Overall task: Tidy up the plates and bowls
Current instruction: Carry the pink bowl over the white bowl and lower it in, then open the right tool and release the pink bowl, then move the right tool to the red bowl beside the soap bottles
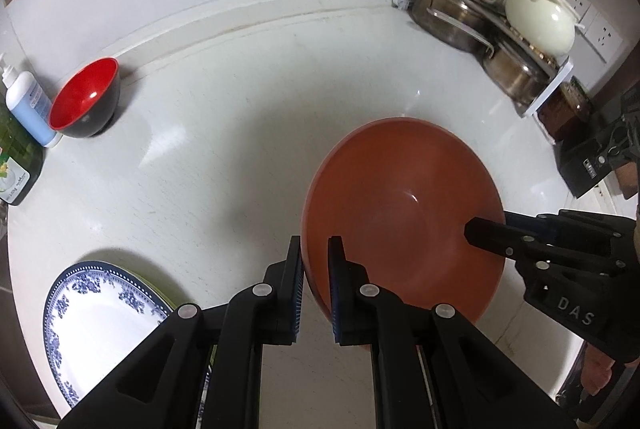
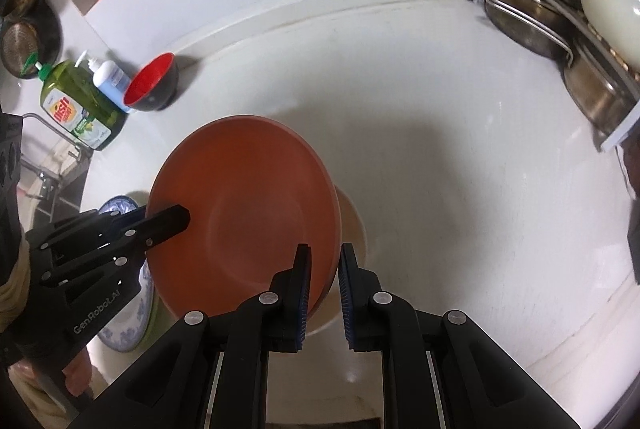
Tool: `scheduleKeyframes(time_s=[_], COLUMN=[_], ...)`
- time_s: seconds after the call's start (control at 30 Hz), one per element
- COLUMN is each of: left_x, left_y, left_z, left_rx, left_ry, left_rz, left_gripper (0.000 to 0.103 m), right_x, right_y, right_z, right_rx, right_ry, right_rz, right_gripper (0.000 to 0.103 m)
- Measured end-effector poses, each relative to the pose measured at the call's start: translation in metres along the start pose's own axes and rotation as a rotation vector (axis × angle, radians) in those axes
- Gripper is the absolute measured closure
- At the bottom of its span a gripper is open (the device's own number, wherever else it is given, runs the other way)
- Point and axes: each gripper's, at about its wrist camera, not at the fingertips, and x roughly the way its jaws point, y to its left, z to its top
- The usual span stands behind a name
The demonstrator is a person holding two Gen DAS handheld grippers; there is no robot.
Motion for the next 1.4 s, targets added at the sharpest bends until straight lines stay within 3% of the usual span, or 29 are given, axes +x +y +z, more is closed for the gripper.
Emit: scheduleKeyframes(time_s=[0.6, 0.67, 0.73, 0.8, 0.83, 0.87, 1.2, 1.4], left_x=[0.020, 0.020, 0.019, 0.017, 0.017, 0.016, -0.013, -0.035], left_y=[-0.001, 0.001, 0.001, 0.002, 0.002, 0.003, 0.020, 0.050], left_z=[-0.005, -0.005, -0.005, -0.005, -0.004, -0.004, 0.001, 0.007], left_rx=[-0.007, -0.011, -0.014, -0.014, -0.014, -0.014, -0.024, -0.048], left_ry=[0.056, 0.052, 0.044, 0.035, 0.032, 0.028, -0.056, -0.125], left_rz=[-0.001, 0.004, 0.002, 0.002, 0.004, 0.007, 0.047, 0.122], left_gripper=[0.090, 0.084, 0.071, 0.068, 0.065, 0.064, 0.050, 0.043], right_x=[0.019, 0.020, 0.022, 0.023, 0.022, 0.021, 0.003, -0.009], right_y=[-0.012, -0.011, -0.011, -0.010, -0.009, -0.008, 0.004, 0.029], right_z=[-0.007, -0.007, -0.006, -0.005, -0.005, -0.005, 0.001, 0.013], right_rx=[0.000, -0.005, 0.000, 0.000, -0.002, -0.005, -0.041, -0.087], right_ry=[0.045, 0.046, 0.052, 0.050, 0.044, 0.038, -0.037, -0.101], right_rz=[-0.001, -0.002, 0.000, -0.004, -0.009, -0.014, -0.055, -0.051], right_gripper=[0.087, 0.087, 0.086, 0.081, 0.073, 0.066, 0.060, 0.050])
